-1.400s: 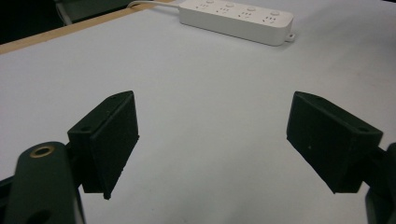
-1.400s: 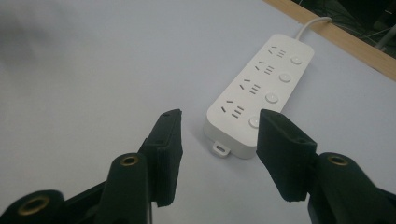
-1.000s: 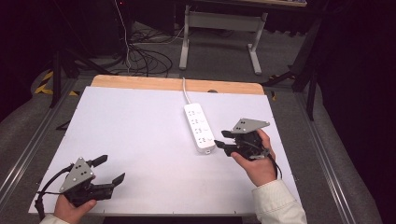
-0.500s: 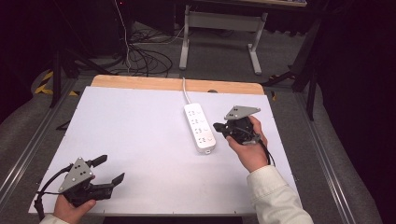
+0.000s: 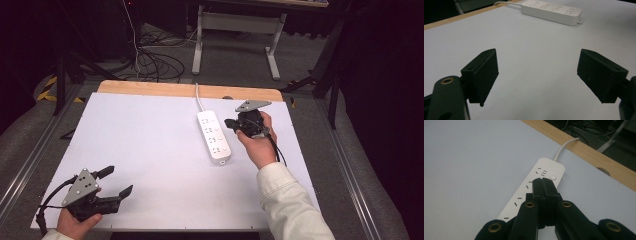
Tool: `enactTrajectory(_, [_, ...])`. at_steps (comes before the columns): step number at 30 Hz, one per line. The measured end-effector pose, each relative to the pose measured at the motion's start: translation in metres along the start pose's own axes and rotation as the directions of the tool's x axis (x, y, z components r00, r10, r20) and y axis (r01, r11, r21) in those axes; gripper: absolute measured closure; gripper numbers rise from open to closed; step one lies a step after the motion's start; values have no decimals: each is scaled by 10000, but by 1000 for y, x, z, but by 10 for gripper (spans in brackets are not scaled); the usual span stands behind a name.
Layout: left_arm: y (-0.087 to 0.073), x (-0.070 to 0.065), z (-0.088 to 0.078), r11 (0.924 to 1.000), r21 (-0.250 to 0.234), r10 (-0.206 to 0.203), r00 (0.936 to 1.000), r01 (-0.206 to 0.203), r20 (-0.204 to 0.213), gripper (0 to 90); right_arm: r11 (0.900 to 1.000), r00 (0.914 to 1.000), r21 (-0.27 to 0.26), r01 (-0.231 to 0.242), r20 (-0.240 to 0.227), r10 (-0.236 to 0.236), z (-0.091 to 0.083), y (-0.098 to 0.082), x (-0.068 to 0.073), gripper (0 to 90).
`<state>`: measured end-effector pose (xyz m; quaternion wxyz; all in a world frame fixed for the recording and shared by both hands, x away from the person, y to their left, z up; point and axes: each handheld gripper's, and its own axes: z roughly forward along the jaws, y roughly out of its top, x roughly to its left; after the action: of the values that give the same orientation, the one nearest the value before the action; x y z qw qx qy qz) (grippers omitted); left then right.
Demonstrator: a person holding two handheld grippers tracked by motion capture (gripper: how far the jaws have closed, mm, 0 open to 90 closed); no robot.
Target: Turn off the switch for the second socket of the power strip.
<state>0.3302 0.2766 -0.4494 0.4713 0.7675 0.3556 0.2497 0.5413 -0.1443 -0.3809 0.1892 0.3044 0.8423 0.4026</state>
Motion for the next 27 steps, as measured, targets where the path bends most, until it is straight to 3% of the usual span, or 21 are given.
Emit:
enactTrajectory(11, [0, -1, 1, 10000, -12, -34, 10000, 34, -16, 179, 9974, 9973, 86, -717, -154, 718, 32, -5, -12, 900])
enactTrajectory(20, [0, 0, 0, 10000, -37, 47, 10000, -47, -16, 179, 9997, 9996, 4, -242, 149, 242, 53, -10, -13, 900])
enactTrajectory(27, [0, 0, 0, 10000, -59, 0, 10000, 0, -29, 179, 9992, 9992, -28, -408, 26, 408, 63, -13, -14, 900])
